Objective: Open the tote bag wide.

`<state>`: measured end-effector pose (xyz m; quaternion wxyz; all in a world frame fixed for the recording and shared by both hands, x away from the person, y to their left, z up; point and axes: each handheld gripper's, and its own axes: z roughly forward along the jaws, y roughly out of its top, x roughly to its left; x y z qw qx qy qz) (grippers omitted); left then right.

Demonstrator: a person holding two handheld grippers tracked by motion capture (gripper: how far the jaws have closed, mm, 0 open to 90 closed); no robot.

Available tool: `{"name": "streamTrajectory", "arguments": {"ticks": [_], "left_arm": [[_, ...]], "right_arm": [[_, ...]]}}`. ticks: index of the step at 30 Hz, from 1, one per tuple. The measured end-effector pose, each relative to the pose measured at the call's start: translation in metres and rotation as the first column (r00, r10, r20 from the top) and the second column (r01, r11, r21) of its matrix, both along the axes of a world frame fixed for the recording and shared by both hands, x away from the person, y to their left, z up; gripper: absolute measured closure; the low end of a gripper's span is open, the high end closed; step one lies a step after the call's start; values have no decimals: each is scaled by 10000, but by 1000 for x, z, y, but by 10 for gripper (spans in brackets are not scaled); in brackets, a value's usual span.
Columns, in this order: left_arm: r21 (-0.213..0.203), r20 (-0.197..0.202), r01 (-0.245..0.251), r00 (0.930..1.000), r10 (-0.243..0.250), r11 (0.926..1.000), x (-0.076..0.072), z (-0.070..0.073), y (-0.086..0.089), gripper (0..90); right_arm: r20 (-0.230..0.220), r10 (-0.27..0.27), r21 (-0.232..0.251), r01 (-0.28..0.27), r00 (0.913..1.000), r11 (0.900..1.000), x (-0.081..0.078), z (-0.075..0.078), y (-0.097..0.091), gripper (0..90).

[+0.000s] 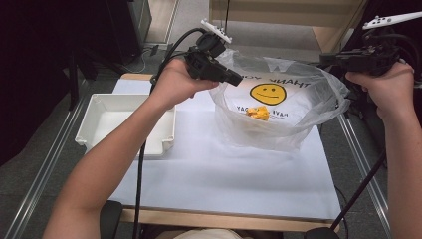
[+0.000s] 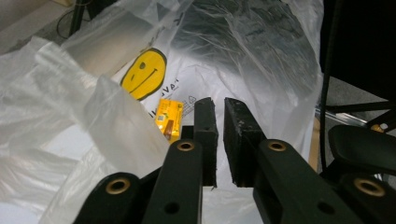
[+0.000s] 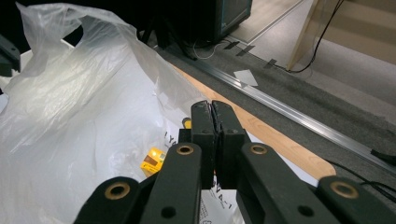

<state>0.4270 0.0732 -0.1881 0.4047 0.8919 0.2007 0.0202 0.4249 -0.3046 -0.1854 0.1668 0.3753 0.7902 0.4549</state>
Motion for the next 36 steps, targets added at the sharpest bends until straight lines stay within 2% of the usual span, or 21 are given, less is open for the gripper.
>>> {"name": "streamTrajectory", "arguments": {"ticks": [8, 13, 19, 29, 36], "left_arm": [[-131, 114, -321, 9994, 323, 9994, 15, 9, -10, 891], [-122, 203, -473, 9987, 476, 9988, 21, 9, -18, 887], [132, 249, -611, 9978, 608, 9980, 28, -3, -30, 880], [301, 158, -718, 9973, 714, 9970, 34, -19, -39, 866], [404, 280, -892, 9957, 881, 9952, 38, -32, -43, 866]], "right_arm": [[-106, 283, -71, -284, 9995, 9996, 3, -7, 12, 900], [-83, 373, -156, -374, 9993, 9992, 4, -10, 15, 900], [-48, 585, -293, -586, 9983, 9979, 6, -21, 19, 900], [-299, 603, -408, -615, 9977, 9973, 8, -35, 21, 900], [-592, 430, -573, -464, 9973, 9973, 10, -43, 22, 900]]}}
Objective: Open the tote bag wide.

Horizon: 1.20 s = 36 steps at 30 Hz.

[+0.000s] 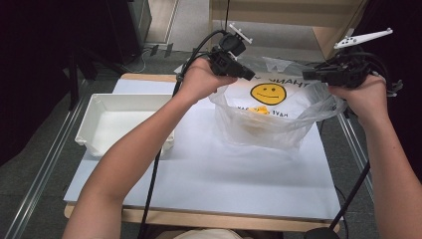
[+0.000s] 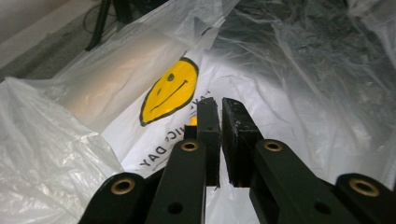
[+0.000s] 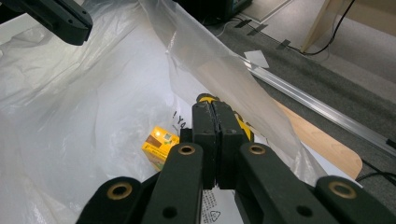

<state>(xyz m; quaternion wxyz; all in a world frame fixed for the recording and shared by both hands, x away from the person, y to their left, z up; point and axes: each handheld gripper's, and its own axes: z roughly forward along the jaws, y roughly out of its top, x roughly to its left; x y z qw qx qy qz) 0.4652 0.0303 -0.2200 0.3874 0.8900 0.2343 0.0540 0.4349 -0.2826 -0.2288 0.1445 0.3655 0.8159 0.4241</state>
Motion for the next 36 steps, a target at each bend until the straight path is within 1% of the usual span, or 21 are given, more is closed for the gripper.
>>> {"name": "streamTrajectory", "arguments": {"ticks": [5, 10, 11, 12, 13, 14, 17, 18, 23, 25, 27, 29, 34, 36], "left_arm": [[40, -34, -109, 9999, 109, 9999, 3, -6, -1, 855], [-36, -17, -209, 9998, 209, 9998, 4, -11, 0, 852], [-83, -77, -222, 9997, 222, 9997, 5, -13, 0, 849], [-51, -84, -227, 9997, 227, 9997, 6, -13, 1, 848], [-105, -91, -264, 9996, 263, 9996, 7, -15, 2, 848], [-110, -107, -283, 9995, 282, 9995, 8, -17, 2, 835], [-148, -102, -399, 9992, 398, 9991, 8, -20, 3, 837], [-181, -113, -405, 9991, 403, 9990, 9, -23, 3, 838], [-212, -144, -491, 9987, 488, 9986, 10, -29, 4, 846], [-355, -259, -538, 9983, 529, 9979, 11, -34, 5, 851], [-350, -319, -579, 9979, 568, 9977, 11, -36, 5, 854], [-333, -460, -548, 9975, 533, 9979, 13, -41, 6, 854], [-261, -554, -616, 9967, 601, 9978, 13, -47, 8, 854], [-253, -634, -636, 9961, 619, 9977, 14, -50, 9, 853]], "right_arm": [[40, 25, -41, -25, 10000, 10000, -1, -4, 0, 900], [54, 55, -142, -54, 10000, 9999, -1, -6, -1, 900], [34, 46, -116, -45, 10000, 9999, -2, -7, -1, 900], [19, 40, -83, -40, 10000, 10000, -2, -7, -2, 896], [19, 40, -83, -40, 10000, 10000, -2, -7, -2, 896], [-85, -27, -40, 27, 10000, 10000, -2, -9, -2, 890], [-151, -44, -21, 44, 9999, 10000, -2, -11, -2, 890], [-198, -32, -28, 32, 9998, 10000, -1, -14, -2, 891], [-253, -9, 18, 10, 9997, 10000, 0, -20, -1, 891], [-334, -40, 53, 41, 9994, 10000, 1, -24, 0, 890], [-355, -53, 63, 55, 9994, 10000, 1, -25, 0, 890], [-380, -80, 56, 82, 9992, 10000, 1, -28, 0, 890], [-406, -97, 59, 100, 9991, 9999, 1, -32, 0, 886], [-485, -110, 69, 114, 9988, 9999, 1, -36, 0, 882]]}}
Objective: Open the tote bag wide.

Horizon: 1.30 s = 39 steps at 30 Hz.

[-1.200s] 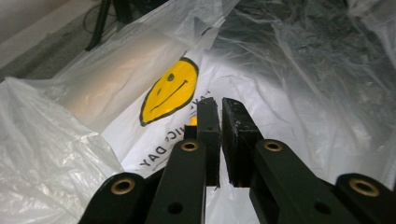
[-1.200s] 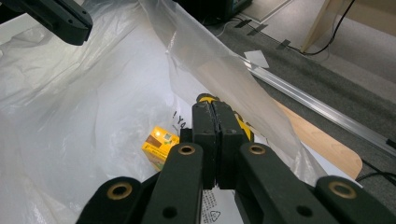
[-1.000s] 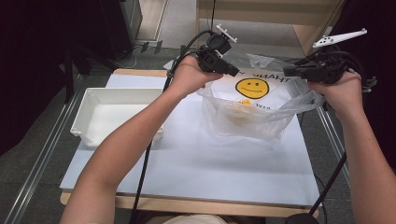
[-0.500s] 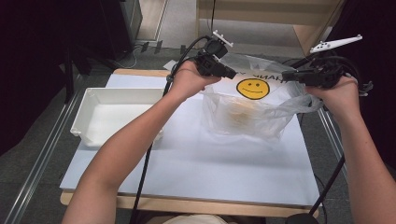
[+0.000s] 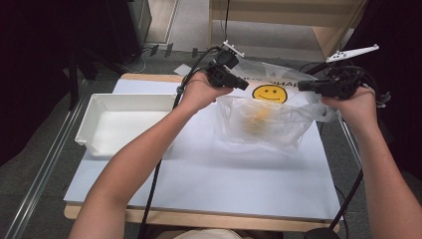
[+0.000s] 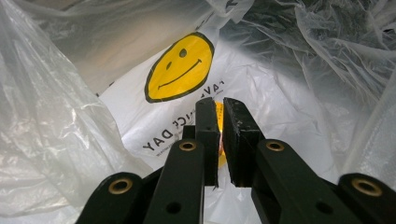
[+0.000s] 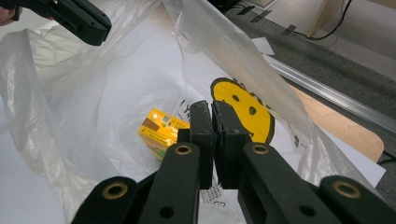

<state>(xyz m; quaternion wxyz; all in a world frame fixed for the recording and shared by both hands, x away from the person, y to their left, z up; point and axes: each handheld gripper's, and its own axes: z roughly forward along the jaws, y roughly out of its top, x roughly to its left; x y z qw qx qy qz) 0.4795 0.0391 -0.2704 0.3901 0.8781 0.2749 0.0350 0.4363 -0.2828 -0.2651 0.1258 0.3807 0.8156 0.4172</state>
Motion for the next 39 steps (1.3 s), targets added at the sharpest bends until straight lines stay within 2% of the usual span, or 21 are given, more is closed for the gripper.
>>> {"name": "streamTrajectory", "arguments": {"ticks": [15, 20, 25, 31, 39], "left_arm": [[118, -332, -128, 9994, 132, 9998, 3, -20, 3, 848], [44, -488, -201, 9986, 203, 9998, 4, -26, 6, 848], [-11, -960, -399, 9946, 396, 9992, 7, -35, 11, 845], [-90, -1089, -471, 9930, 459, 9988, 8, -37, 13, 840], [-157, -1340, -604, 9893, 578, 9981, 8, -47, 15, 827]], "right_arm": [[-308, -213, 39, 215, 9993, 9998, 2, -20, 2, 876], [-314, -253, 92, 256, 9992, 9996, 3, -25, 3, 871], [-435, -266, 57, 269, 9987, 9996, 4, -32, 5, 867], [-410, -312, 70, 315, 9987, 9995, 4, -37, 6, 867], [-507, -401, 85, 406, 9979, 9991, 5, -48, 7, 858]]}}
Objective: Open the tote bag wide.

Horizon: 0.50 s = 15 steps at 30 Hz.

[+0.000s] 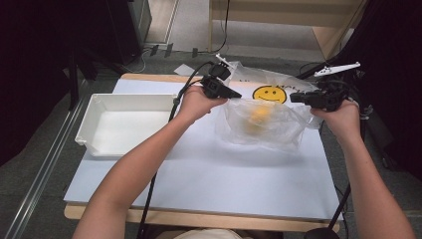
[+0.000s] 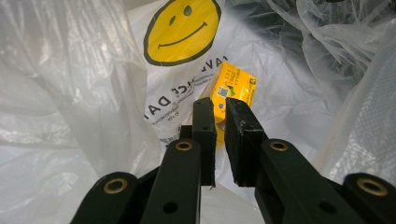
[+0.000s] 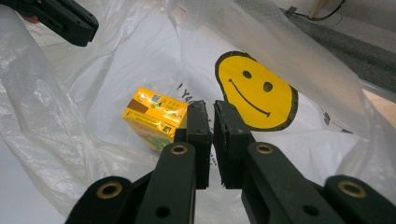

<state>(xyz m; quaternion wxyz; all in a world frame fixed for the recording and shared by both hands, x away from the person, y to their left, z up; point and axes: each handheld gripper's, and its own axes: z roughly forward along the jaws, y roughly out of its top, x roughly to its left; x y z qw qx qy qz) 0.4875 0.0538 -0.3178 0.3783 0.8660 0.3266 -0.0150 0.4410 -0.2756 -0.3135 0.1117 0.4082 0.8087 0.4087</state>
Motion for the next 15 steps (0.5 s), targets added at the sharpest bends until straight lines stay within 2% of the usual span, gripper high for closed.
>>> {"name": "streamTrajectory", "arguments": {"ticks": [10, 15], "left_arm": [[-97, -56, -203, 9998, 202, 9997, -2, -16, 2, 826], [0, 28, -259, 9997, 259, 9997, -3, -21, 3, 825]], "right_arm": [[-72, -145, 140, 146, 9999, 9998, 0, -17, 3, 858], [-94, -195, 109, 196, 9998, 9997, 1, -23, 6, 856]]}}
